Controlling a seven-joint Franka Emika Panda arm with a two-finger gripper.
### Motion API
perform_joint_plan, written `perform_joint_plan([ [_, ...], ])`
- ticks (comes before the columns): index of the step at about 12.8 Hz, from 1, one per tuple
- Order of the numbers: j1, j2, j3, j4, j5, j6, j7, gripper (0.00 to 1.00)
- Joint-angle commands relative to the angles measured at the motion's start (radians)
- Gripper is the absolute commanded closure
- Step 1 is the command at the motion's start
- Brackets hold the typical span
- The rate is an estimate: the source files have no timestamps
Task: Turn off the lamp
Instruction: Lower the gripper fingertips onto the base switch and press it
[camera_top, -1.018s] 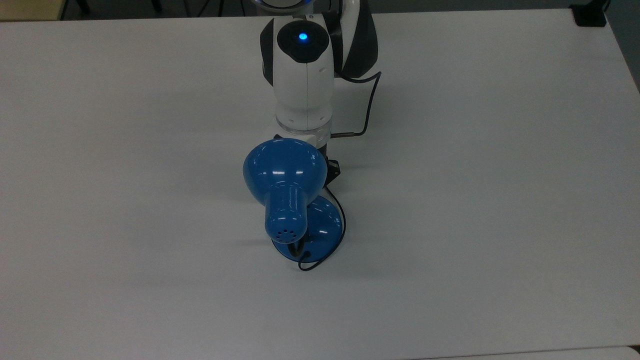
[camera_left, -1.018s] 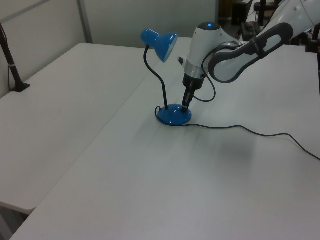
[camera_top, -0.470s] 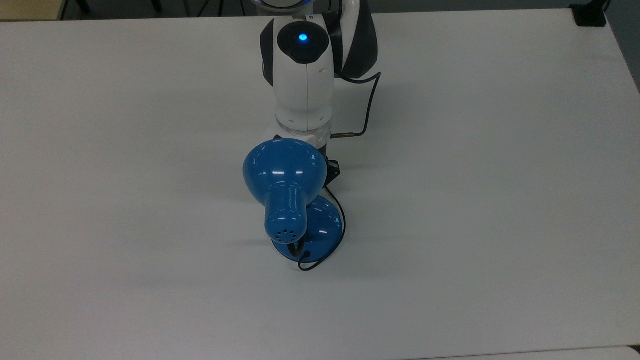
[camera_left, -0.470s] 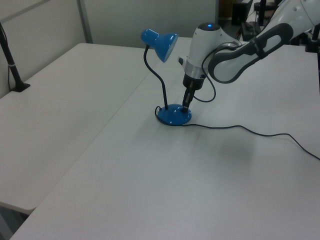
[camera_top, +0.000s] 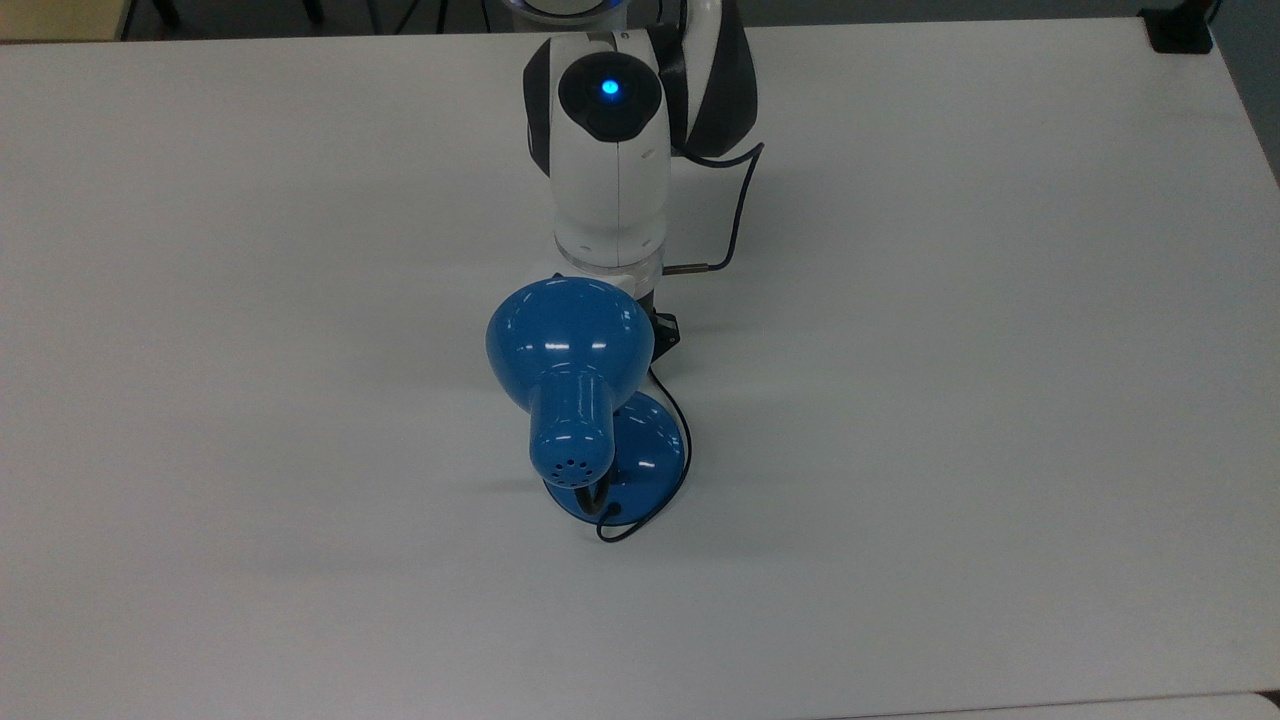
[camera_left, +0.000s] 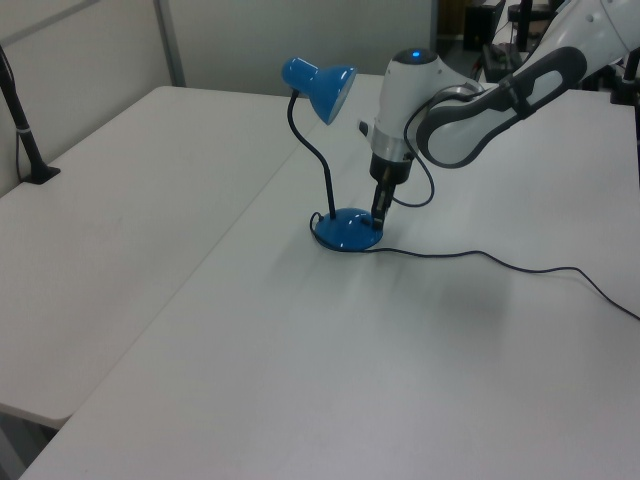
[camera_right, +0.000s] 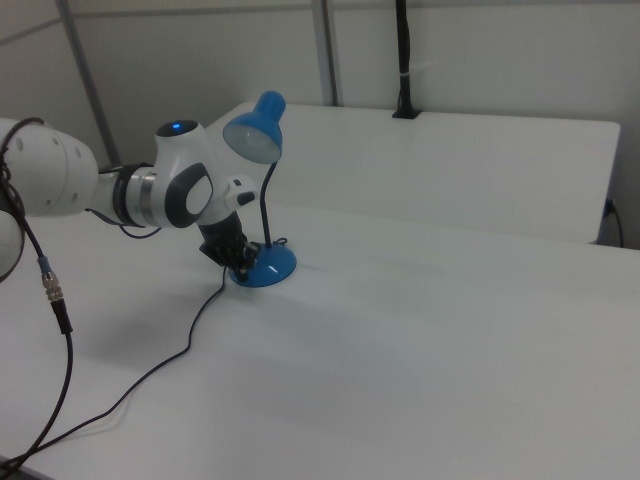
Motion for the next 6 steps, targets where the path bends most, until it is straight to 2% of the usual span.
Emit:
perform_joint_plan([
  [1,0.018,0.043,-0.007,-0.027,-0.014,-0.040,0.021,1.00],
  [4,0.015,0.027,-0.007,-0.029,-0.014,-0.062,0.020,1.00],
  [6,0.012,-0.020,-0.007,-0.026,-0.014,-0.148,0.018,1.00],
])
